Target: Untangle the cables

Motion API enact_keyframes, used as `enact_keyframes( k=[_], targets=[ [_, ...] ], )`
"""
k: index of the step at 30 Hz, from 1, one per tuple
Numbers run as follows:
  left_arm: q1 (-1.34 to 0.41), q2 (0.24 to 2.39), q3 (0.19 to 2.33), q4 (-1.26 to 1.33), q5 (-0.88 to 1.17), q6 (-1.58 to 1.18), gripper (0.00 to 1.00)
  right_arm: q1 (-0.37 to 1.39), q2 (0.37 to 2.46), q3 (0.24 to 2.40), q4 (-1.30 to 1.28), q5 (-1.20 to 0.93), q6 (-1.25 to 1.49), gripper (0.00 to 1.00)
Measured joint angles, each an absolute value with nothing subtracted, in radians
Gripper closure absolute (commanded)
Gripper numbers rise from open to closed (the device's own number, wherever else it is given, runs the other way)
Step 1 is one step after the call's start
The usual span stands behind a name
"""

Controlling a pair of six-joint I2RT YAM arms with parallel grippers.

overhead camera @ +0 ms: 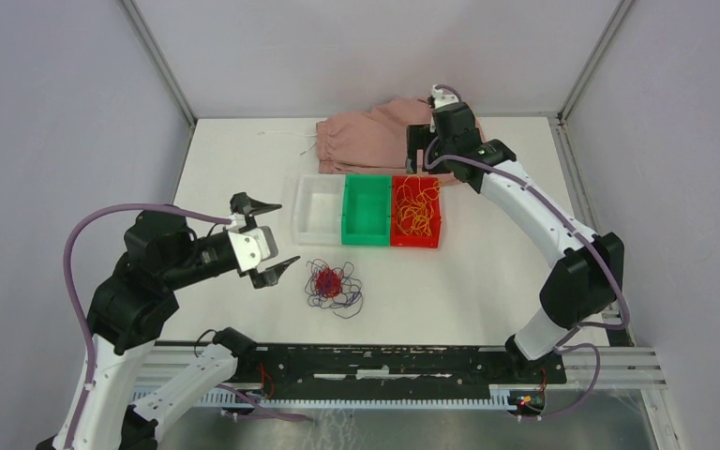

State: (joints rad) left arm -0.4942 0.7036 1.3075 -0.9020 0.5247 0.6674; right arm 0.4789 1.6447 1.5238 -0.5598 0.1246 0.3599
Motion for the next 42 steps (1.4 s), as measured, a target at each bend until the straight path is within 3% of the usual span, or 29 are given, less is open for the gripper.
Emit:
enact_keyframes(
  k=[9,14,18,21,38,42],
  targets=[
    [-0.494,0.699,1.308,-0.902,0.524,0.668,0.04,0.352,1.736,1.522,-0.566,0.186,0.372,0.31],
    [-0.494,0.694,1.307,-0.902,0.520,0.671,0.04,0.351,1.837,1.522,-0.587,0.172,0.385,0.55],
    [-0.494,0.691,1.306,-0.902,0.514,0.680,0.04,0.353,1.853,1.522,-0.596,0.147,0.402,0.83],
    [-0.494,0.691,1.306,-0.902,0.514,0.682,0.04,0.354,1.853,1.522,-0.593,0.128,0.415,0.98],
    [-0.494,0.691,1.304,-0.890,0.506,0.683,0.04,0.471,1.853,1.451,-0.538,0.110,0.428,1.00],
    [-0.494,0.691,1.303,-0.888,0.503,0.683,0.04,0.503,1.887,1.452,-0.523,0.149,0.412,0.93]
  ],
)
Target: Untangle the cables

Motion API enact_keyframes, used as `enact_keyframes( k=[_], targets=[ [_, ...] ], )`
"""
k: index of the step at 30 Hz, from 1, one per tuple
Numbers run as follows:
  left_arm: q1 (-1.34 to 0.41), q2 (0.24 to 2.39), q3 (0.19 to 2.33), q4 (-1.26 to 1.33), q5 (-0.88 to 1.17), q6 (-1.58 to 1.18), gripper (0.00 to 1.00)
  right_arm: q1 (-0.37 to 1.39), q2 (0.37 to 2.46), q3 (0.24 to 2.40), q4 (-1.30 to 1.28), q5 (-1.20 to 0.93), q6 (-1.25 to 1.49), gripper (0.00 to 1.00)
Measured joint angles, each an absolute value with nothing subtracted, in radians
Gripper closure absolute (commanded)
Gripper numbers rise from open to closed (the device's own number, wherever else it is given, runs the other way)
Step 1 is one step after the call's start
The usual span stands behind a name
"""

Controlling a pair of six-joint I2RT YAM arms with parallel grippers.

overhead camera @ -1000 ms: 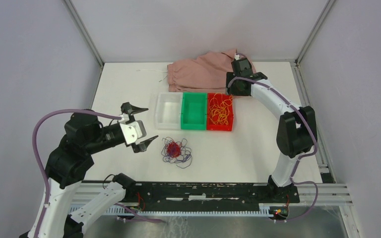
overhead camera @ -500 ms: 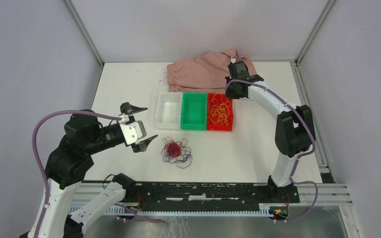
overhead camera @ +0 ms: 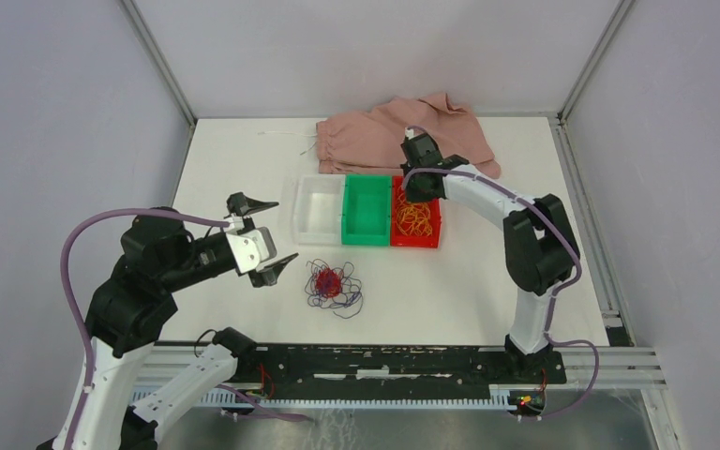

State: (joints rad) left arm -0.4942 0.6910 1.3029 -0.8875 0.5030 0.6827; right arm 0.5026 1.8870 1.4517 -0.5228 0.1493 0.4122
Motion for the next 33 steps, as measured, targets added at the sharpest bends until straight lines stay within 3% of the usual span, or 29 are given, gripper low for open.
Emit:
enact_keyframes(
  k=[6,11,18,28,33],
  targets=[
    [-0.494,0.687,1.298,-0.885,0.499,0.683,0.04,0.529,1.951,1.451,-0.519,0.213,0.376,0.75],
    [-0.494,0.673,1.275,-0.885,0.495,0.682,0.04,0.533,1.923,1.452,-0.530,0.249,0.354,0.45],
    [-0.494,0.673,1.242,-0.880,0.467,0.668,0.04,0.536,1.728,1.451,-0.544,0.252,0.347,0.29],
    [-0.494,0.683,1.174,-0.869,0.406,0.616,0.03,0.575,1.490,1.347,-0.521,0.208,0.371,0.28],
    [-0.494,0.690,1.137,-0.856,0.383,0.591,0.03,0.701,1.468,1.221,-0.462,0.114,0.387,0.31]
  ],
)
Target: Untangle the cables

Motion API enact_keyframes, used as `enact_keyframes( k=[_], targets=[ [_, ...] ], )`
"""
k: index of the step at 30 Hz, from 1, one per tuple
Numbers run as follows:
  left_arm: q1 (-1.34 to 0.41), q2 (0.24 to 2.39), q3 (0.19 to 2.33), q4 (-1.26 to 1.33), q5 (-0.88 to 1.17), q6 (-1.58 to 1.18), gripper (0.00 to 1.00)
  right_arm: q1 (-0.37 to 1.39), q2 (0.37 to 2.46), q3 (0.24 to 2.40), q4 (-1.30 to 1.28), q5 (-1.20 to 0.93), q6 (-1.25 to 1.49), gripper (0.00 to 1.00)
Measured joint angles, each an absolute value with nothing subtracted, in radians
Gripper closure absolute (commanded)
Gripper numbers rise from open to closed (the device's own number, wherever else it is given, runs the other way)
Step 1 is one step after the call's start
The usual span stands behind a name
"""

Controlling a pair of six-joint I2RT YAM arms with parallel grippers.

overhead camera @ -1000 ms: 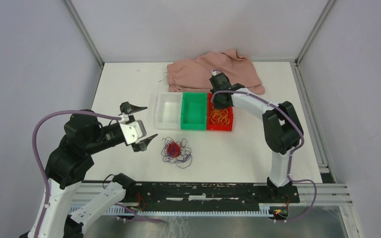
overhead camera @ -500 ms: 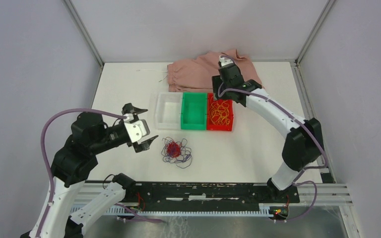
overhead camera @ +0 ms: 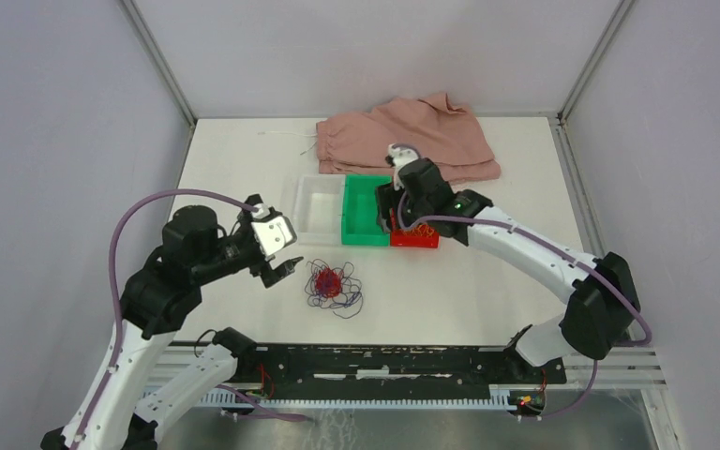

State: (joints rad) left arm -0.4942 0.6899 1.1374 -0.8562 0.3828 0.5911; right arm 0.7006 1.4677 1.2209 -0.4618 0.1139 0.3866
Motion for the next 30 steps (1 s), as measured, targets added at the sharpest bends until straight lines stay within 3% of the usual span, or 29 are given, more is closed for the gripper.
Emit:
enact_keyframes(
  k=[9,19,24,30],
  targets=[
    [-0.494,0.689,1.026,-0.860,0.345,0.588,0.03,0.892,1.594,1.159,-0.325,-0.133,0.407,0.38],
    [-0.494,0.656,0.977,-0.885,0.355,0.618,0.03,1.000,1.607,0.949,-0.294,-0.178,0.525,0.41],
    [-0.494,0.665,0.975,-0.885,0.383,0.620,0.01,1.061,1.631,0.925,-0.262,-0.178,0.559,0.54],
    [-0.494,0.651,0.974,-0.886,0.395,0.621,0.01,1.061,1.727,0.944,-0.215,-0.145,0.583,0.83]
  ],
)
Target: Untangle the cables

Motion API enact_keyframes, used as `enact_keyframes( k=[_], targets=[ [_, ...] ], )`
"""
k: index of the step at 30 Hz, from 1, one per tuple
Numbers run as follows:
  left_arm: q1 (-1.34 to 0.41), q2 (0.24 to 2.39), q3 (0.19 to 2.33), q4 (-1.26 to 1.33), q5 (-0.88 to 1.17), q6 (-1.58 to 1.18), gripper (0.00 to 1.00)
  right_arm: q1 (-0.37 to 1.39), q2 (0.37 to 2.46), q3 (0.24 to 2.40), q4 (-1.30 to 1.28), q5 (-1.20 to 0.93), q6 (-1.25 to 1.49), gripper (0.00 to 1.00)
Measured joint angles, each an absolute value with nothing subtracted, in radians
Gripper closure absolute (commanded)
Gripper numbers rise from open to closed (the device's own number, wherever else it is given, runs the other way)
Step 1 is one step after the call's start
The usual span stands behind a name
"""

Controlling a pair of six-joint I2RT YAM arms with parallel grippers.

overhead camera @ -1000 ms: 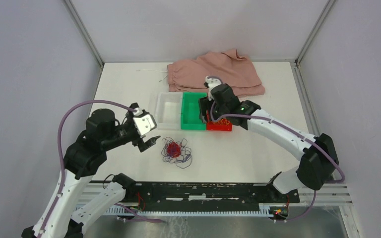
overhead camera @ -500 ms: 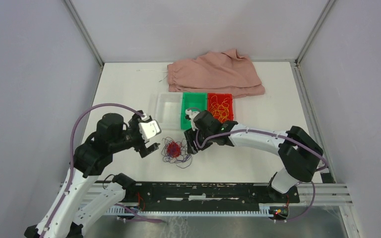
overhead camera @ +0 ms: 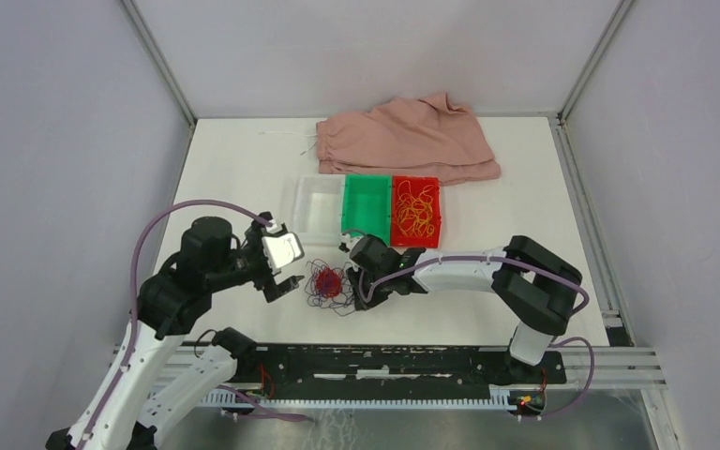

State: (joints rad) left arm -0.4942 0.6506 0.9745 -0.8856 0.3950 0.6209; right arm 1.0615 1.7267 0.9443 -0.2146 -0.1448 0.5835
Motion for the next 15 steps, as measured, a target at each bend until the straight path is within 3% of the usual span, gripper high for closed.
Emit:
enact_keyframes(
  k=[5,9,15],
  targets=[
    [-0.494,0.623,0.974,-0.888,0.395,0.621,0.01,1.060,1.737,0.957,-0.195,-0.105,0.594,0.99],
    [-0.494,0.614,0.971,-0.885,0.398,0.621,0.01,1.060,1.709,0.959,-0.209,-0.077,0.583,1.00],
    [-0.494,0.580,0.939,-0.876,0.404,0.621,0.01,1.060,1.500,0.966,-0.279,-0.044,0.533,1.00]
  ],
)
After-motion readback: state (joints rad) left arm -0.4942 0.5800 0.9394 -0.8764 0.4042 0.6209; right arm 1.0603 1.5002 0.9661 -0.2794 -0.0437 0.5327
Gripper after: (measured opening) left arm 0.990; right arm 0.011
